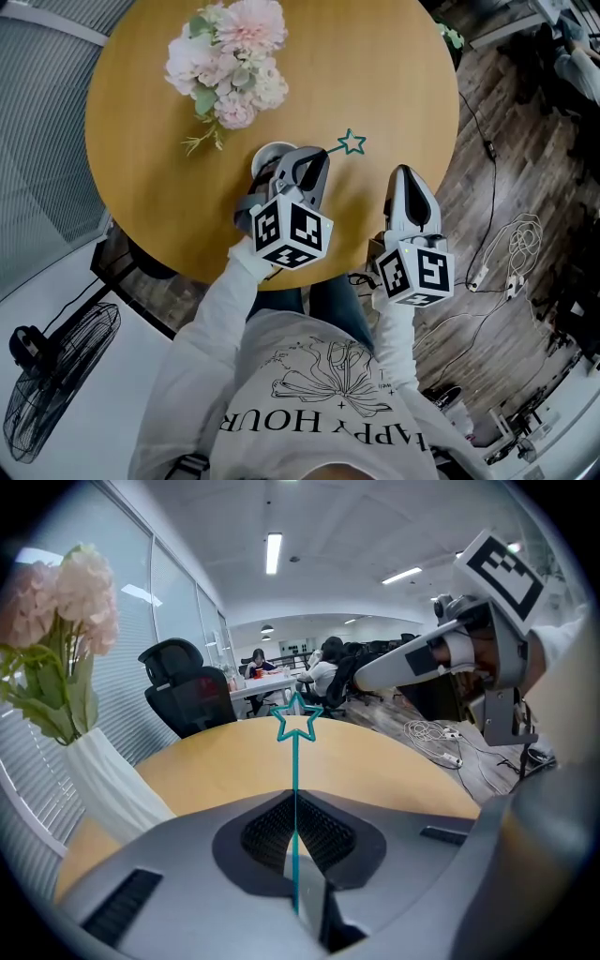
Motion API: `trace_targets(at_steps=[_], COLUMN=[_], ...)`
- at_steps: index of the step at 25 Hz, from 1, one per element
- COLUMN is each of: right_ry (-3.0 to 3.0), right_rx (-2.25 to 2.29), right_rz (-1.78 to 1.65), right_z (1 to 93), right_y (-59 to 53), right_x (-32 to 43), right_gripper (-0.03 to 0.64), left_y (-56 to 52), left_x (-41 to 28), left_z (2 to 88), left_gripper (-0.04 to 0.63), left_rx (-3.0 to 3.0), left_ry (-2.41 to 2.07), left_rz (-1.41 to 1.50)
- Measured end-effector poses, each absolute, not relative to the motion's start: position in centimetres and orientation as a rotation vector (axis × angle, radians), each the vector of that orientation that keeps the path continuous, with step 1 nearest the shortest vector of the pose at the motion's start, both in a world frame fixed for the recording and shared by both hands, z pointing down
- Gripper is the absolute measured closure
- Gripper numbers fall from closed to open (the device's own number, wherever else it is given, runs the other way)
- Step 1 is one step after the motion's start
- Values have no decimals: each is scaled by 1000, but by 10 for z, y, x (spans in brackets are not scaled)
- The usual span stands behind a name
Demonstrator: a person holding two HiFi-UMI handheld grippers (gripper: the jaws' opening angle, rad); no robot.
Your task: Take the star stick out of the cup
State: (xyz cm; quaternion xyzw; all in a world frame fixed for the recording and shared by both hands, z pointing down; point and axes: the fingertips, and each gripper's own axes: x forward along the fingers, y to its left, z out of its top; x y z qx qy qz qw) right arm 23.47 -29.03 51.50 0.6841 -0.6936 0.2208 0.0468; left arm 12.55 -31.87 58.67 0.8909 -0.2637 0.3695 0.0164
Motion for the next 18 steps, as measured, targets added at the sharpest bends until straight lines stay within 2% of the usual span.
trace_targets(at_steps=[18], right_ry=[-2231], right_rx=[2060], right_rz=[582], right_z=[471], right_y=[-296], right_x=[212], right_gripper=[606], left_y=[-316], left_x=[100], left_z=[536], left_gripper=[584], left_rx=[2758], left_ry=[-1013], left_rz=[978])
